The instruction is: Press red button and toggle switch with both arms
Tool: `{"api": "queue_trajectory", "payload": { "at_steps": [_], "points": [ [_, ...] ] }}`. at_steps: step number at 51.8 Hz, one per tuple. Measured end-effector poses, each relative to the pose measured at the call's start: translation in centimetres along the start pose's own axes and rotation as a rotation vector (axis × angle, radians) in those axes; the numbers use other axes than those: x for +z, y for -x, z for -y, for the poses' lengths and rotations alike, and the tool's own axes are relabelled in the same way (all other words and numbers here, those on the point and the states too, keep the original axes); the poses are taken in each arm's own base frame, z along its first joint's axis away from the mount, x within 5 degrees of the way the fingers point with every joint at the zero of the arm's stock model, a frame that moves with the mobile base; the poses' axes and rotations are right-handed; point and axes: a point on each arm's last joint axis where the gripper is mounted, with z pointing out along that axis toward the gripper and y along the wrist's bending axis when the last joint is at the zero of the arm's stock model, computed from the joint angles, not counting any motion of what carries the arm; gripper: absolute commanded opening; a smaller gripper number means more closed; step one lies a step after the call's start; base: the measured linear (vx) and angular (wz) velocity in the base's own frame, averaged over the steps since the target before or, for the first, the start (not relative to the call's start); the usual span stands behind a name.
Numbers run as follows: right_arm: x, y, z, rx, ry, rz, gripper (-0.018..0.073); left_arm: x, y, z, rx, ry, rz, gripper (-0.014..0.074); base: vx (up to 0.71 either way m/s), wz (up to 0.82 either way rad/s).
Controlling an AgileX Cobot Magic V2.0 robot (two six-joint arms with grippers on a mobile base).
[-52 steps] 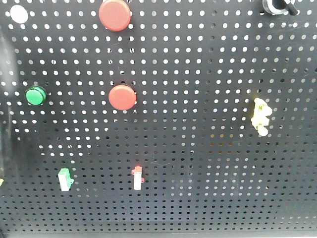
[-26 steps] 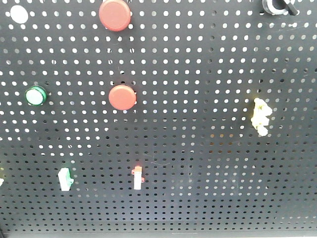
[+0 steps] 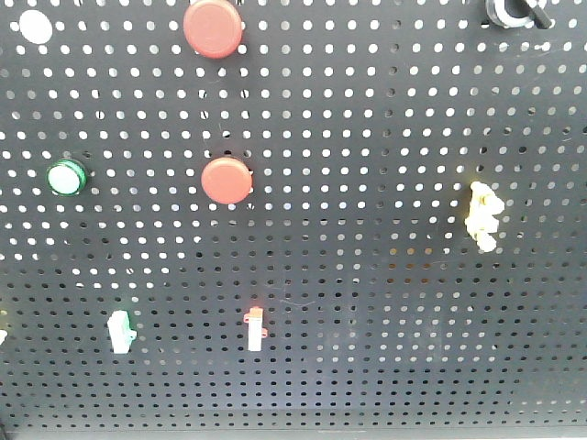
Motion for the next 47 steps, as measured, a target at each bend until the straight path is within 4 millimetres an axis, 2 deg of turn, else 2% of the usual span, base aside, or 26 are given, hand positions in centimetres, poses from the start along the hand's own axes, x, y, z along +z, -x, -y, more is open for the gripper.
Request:
{"api": "queue_trajectory", "payload": {
  "at_steps": [19,24,32,44,47],
  "points": [
    [0.1,-0.3,-0.1,0.005,0.004,-0.008,-0.0003,0.0,-0.1,0.0,0.003,0.0,0.0,0.0001,0.0,0.0],
    [0.1,-0.3,-0.1,0.005,0.004,-0.008,-0.0003,0.2,-0.7,0.0,0.007,0.002,-0.008,0.0001,0.0,0.0],
    [0.1,-0.3,-0.1,0.005,0.004,-0.007,-0.0003,0.0,-3.1,-0.5,0.036,0.094,-0.008,0.0001,0.0,0.0],
    [0.1,-0.2,-0.1,0.005,0.003,-0.002,-0.0003,-1.6,-8.2,-1.2,0.018,0.318,0.099,0.0001,0.0,0.0],
    [0.1,-0.2,-0.1,0.005,0.003,-0.002,-0.0003,-1.9,-8.8,-1.1,0.004,0.335,0.117,0.0001,0.0,0.0]
  ]
}}
